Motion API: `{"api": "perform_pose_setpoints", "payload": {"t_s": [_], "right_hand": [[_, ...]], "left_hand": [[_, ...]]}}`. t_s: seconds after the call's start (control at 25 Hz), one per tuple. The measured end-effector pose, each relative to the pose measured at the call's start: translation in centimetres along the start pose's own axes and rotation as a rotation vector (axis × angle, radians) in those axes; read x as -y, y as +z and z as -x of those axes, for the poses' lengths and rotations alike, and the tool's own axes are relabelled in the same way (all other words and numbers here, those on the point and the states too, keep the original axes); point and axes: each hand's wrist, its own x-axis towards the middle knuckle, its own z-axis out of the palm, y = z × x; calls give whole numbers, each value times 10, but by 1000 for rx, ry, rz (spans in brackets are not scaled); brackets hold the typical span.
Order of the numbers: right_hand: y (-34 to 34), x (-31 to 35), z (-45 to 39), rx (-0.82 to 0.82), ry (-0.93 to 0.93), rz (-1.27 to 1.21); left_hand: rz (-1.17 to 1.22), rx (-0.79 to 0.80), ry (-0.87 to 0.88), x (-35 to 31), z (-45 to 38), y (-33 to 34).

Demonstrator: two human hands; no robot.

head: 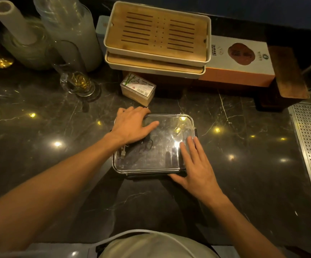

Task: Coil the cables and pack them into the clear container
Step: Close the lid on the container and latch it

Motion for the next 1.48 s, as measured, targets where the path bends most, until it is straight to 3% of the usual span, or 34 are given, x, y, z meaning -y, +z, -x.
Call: {"api": "perform_pose_setpoints", "payload": {"t_s": [0.2, 0.28, 0.36, 0.52, 0.6, 0.72, 0.92, 1.28, 1.36, 1.48], "right_hand": [[-1, -2, -2, 10, -32, -3], [-10, 2, -2, 68, 12, -119], [-26, 11, -7, 173, 225, -445], [-38, 2, -39, 89, 861, -1044], [-39, -11, -48, 89, 970, -1214], [-41, -23, -45, -13, 971, -1268], [-34, -28, -39, 11, 987, -1276], [-29, -23, -36, 12, 960, -1357], [-28, -23, -34, -38, 917, -1309], [-25, -20, -28, -87, 792, -1092]], "left_hand": [[-13, -24, -6, -2, -4, 5], [-7, 2, -16, -2, -6, 1], [97, 64, -73, 0, -11, -7], [190, 102, -144, 3, -19, -9], [276, 112, -199, 4, -22, -8], [410, 102, -183, 8, -27, -10], [139, 150, -38, 5, -16, -6], [145, 95, 39, 5, -7, -15], [349, -75, -33, 10, 6, -22], [797, -206, -358, 22, 47, -21]]}}
